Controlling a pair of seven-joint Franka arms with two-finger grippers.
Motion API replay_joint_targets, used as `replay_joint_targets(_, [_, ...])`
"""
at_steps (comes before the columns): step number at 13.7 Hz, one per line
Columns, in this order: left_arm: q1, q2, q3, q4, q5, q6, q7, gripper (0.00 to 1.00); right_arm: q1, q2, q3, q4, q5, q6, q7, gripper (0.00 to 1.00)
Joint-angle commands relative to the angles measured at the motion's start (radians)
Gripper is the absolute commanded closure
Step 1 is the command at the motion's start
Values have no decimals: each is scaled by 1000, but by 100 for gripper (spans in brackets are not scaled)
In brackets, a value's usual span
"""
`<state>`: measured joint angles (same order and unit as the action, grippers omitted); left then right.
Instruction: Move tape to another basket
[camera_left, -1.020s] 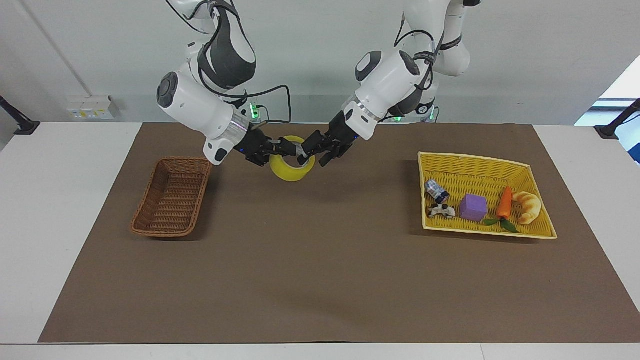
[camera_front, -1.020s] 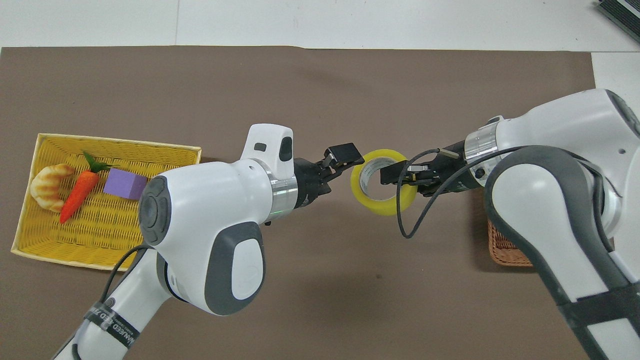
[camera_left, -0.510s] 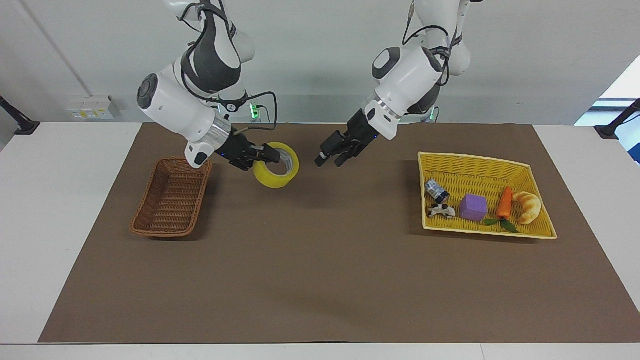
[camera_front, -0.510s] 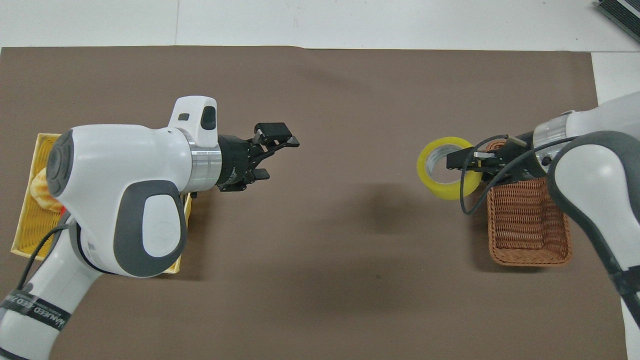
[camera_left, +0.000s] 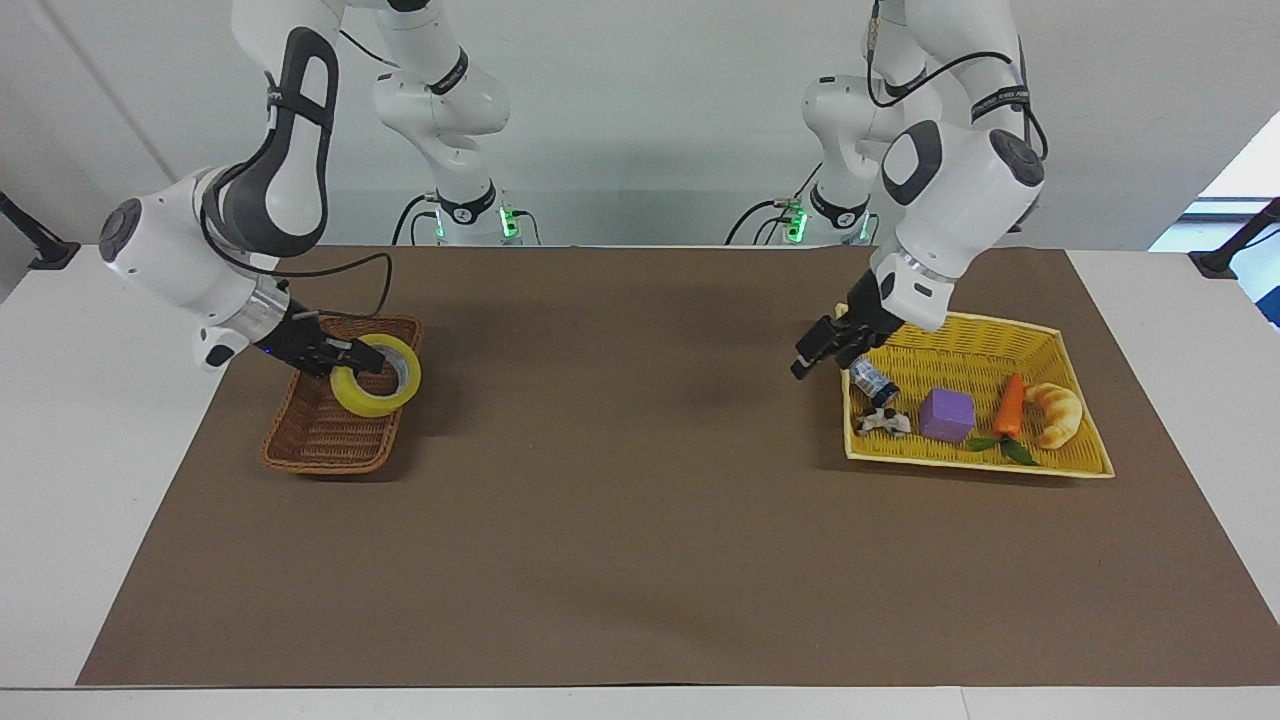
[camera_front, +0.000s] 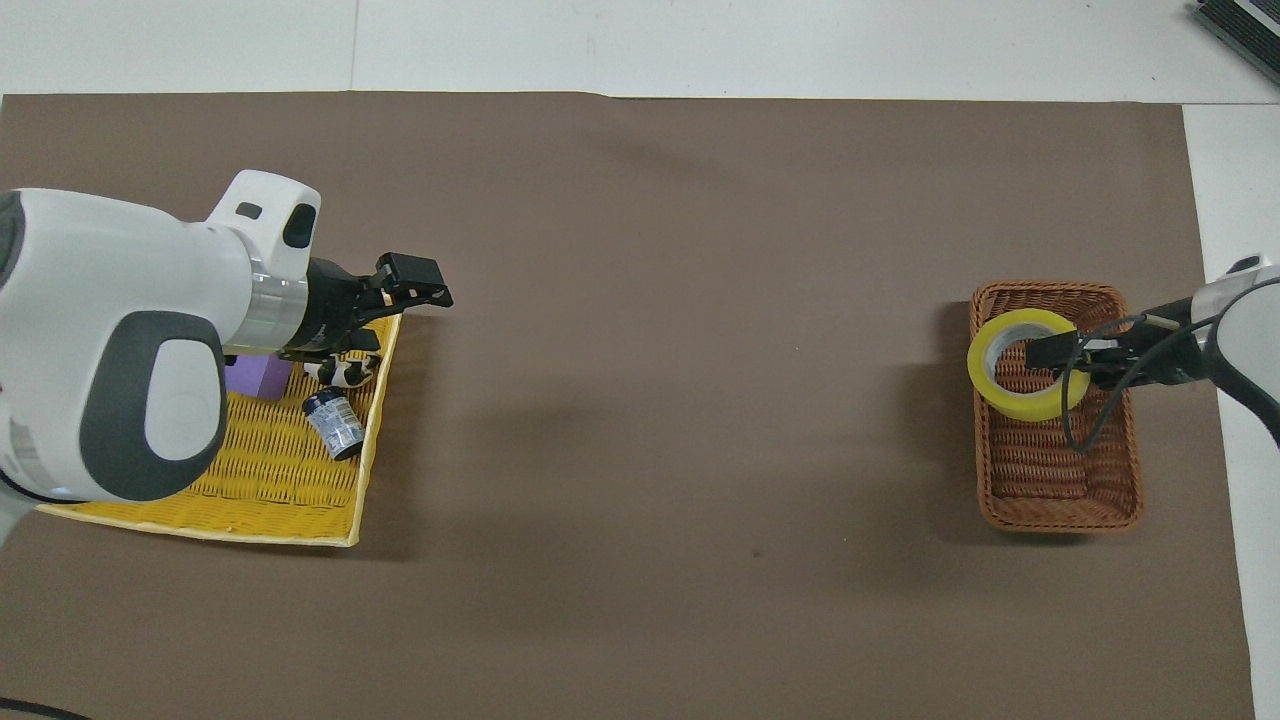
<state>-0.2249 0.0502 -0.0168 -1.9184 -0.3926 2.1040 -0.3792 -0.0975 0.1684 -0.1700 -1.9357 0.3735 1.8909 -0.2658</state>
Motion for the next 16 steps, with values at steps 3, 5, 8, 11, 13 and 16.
replay_joint_targets(3, [122,-15,-9,61,193,-174,140,0,-59,-6,12,-41,-39,37,-99,100])
replay_joint_targets(5, [128,-16,-9,85,271,-217,141,0,-61,0,12,-60,-39,77,-110,100])
replay_joint_targets(8, [145,-21,-8,131,371,-284,248,0,-61,23,14,-63,-39,86,-112,100])
replay_joint_targets(11, [179,-21,-3,191,411,-366,360,0,-61,31,14,-71,-39,88,-128,37])
replay_joint_targets(13, [177,-9,0,255,480,-430,408,0,-61,31,14,-71,-39,88,-127,0])
replay_joint_targets(16, [177,2,0,340,511,-513,439,0,-62,34,14,-65,-39,88,-127,0])
